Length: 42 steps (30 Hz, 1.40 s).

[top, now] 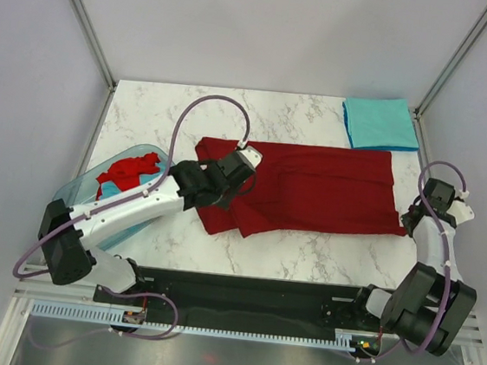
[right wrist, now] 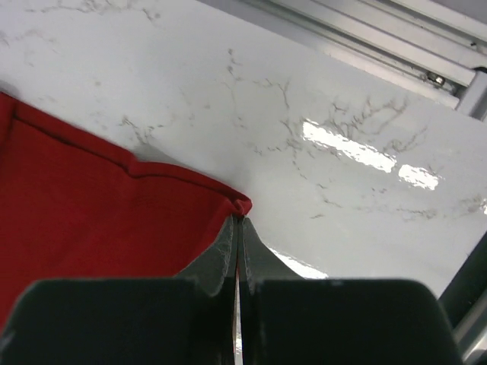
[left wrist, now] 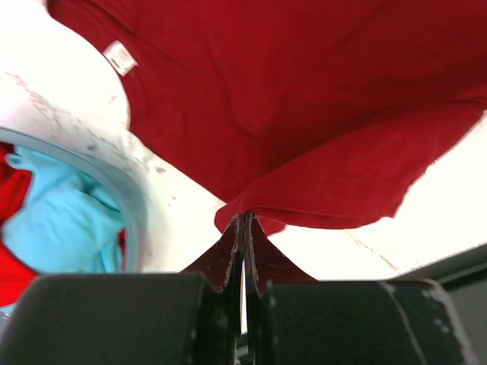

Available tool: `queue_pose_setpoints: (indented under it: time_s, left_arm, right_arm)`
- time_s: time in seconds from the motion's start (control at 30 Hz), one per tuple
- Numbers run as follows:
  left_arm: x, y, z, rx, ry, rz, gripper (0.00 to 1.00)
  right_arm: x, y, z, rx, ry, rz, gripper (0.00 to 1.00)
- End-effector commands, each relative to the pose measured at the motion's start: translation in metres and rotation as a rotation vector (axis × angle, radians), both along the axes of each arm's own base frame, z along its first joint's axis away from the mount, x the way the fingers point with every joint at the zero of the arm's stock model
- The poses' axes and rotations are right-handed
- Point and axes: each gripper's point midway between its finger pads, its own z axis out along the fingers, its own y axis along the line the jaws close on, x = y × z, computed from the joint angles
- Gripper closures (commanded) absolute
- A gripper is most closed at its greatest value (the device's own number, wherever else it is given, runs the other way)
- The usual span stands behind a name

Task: Fold and stack the t-shirts
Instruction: Fold the tshirt

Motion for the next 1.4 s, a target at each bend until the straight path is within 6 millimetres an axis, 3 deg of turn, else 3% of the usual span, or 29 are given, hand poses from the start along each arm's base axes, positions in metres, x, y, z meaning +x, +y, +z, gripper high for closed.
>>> queue_pose_setpoints:
  time_s: [0.0, 0.3, 0.47, 0.9, 1.13, 1.37]
  left_arm:
    - [0.041, -0.004, 0.028, 0.013, -0.108, -0.032, 0.98]
    - [0.100, 0.005, 0.037, 0.029, -0.105, -0.008, 0.98]
    - [0.121, 0.017, 0.025, 0.072, -0.076, -0.021, 0.98]
    - [0.159, 0.039, -0.018, 0.119, 0.017, -0.010, 0.98]
    - [0.171, 0.052, -0.029, 0.128, 0.042, 0.012, 0.98]
    - [0.175, 0.052, -0.031, 0.126, 0.044, 0.006, 0.98]
  right_arm:
    - [0.022, -0.016, 0.021, -0.066, -0.025, 0.011, 1.00]
    - [0.060, -0.021, 0.025, -0.082, 0.021, 0.097, 1.00]
    - [0.084, -0.018, 0.032, -0.091, 0.018, 0.144, 1.00]
    - [0.133, 0.001, 0.003, -0.052, 0.081, 0.247, 1.00]
    - [0.142, 0.000, 0.000, -0.056, 0.091, 0.244, 1.00]
    - [0.148, -0.001, 0.005, -0.056, 0.086, 0.236, 1.00]
